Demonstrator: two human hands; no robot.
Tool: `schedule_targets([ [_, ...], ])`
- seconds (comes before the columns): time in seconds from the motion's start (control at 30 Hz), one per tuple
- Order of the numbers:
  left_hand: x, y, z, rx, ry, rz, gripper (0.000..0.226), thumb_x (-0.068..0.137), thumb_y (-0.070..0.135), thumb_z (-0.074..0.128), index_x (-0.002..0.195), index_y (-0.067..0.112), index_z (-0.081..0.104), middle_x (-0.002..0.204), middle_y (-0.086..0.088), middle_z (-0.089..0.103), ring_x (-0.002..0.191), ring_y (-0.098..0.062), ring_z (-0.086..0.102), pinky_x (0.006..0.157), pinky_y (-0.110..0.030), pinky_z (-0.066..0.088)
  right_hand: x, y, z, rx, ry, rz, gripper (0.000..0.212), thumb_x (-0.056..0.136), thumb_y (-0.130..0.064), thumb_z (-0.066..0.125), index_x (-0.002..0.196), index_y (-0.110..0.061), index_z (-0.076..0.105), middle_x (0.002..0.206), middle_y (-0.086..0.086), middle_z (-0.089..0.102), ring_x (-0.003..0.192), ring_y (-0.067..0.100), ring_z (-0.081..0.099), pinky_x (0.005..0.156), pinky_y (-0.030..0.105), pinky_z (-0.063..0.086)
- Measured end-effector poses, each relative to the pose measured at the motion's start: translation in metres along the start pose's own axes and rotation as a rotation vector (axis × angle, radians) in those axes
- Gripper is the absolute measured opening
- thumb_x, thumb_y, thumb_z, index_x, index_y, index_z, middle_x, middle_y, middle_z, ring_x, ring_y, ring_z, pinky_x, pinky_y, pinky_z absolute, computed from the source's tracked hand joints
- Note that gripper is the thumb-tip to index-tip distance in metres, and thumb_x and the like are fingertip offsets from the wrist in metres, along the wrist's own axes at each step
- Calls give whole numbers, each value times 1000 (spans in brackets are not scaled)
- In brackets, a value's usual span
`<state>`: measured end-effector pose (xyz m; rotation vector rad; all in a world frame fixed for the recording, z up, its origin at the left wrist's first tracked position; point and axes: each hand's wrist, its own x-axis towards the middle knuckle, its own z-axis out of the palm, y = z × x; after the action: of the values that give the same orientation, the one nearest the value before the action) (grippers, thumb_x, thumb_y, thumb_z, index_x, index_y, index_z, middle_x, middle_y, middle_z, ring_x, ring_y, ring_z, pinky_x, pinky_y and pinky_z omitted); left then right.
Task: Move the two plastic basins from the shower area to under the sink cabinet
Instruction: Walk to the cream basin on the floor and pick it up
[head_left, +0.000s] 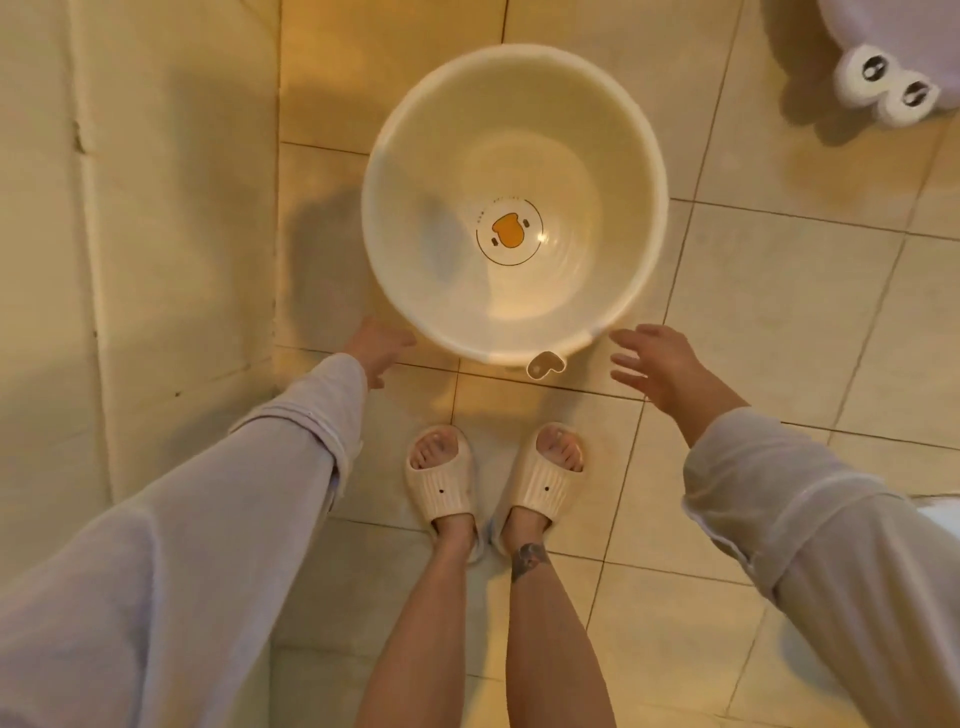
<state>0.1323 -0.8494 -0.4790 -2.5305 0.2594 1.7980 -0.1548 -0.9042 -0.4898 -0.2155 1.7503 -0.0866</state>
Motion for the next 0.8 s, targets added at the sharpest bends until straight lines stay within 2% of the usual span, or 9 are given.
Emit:
schedule_targets([
  [0.07, 24, 3, 13, -126, -13, -33, 57, 88, 25, 55, 139, 6, 36, 143, -16, 43, 128, -33, 45, 94, -43, 44, 28, -2, 11, 52, -31, -3, 66, 83, -11, 68, 140, -6, 36, 125, 11, 53, 117, 30, 56, 95, 43, 49],
  [0.17, 50, 4, 25, -424, -18, -64, 54, 87, 22, 57, 137, 7, 40, 135, -12, 50, 111, -26, 52, 92, -41, 47, 55, -1, 25, 155, -42, -35, 54, 83, -4, 65, 133, -6, 45, 127, 13, 58, 115, 31, 58, 91, 43, 51],
  [0.27, 59, 1, 27, -650, -20, -77, 47, 89, 8, 53, 135, 9, 44, 115, -10, 55, 101, -26, 55, 87, -38, 48, 64, 2, 31, 322, -6, -53, 47, 82, 6, 62, 124, -11, 51, 112, 10, 61, 106, 28, 58, 86, 41, 53],
  [0.33, 51, -2, 23, -741, -64, -82, 45, 89, 5, 52, 133, 11, 45, 113, -9, 54, 101, -28, 54, 87, -39, 47, 57, 3, 28, 386, -22, -36, 40, 81, 9, 60, 113, -14, 54, 100, 7, 62, 95, 25, 60, 76, 36, 55],
  [0.43, 19, -6, 11, -757, -106, -95, 44, 88, 4, 54, 132, 12, 48, 107, -8, 58, 100, -27, 55, 84, -39, 48, 28, 5, 16, 400, -17, 7, 36, 80, 10, 59, 105, -15, 55, 94, 6, 62, 86, 23, 60, 69, 33, 54],
  [0.5, -16, -9, 2, -750, -128, -107, 42, 89, 4, 54, 130, 11, 49, 99, -7, 61, 94, -24, 58, 80, -37, 49, -3, 8, 5, 393, -13, 23, 41, 80, 10, 58, 113, -14, 53, 93, 7, 61, 85, 23, 59, 76, 37, 54],
  [0.57, -59, -16, -8, -735, -136, -109, 43, 89, 4, 54, 131, 11, 49, 106, -8, 61, 95, -24, 58, 83, -36, 48, -42, 14, -7, 404, -18, 37, 44, 81, 10, 58, 117, -14, 52, 93, 7, 62, 85, 24, 59, 80, 39, 55],
  [0.7, -153, -31, -33, -712, -167, -83, 46, 88, 4, 55, 133, 10, 47, 120, -13, 59, 102, -28, 58, 88, -39, 48, -139, 20, -35, 421, -17, 58, 35, 80, 12, 57, 108, -9, 53, 91, 10, 63, 82, 25, 60, 57, 29, 59],
  [0.8, -238, -38, -50, -714, -202, -53, 48, 87, 5, 58, 133, 12, 47, 117, -13, 60, 94, -28, 60, 81, -39, 50, -223, 19, -64, 395, -28, 38, 30, 80, 12, 58, 102, -7, 55, 92, 12, 63, 83, 27, 60, 65, 36, 58],
])
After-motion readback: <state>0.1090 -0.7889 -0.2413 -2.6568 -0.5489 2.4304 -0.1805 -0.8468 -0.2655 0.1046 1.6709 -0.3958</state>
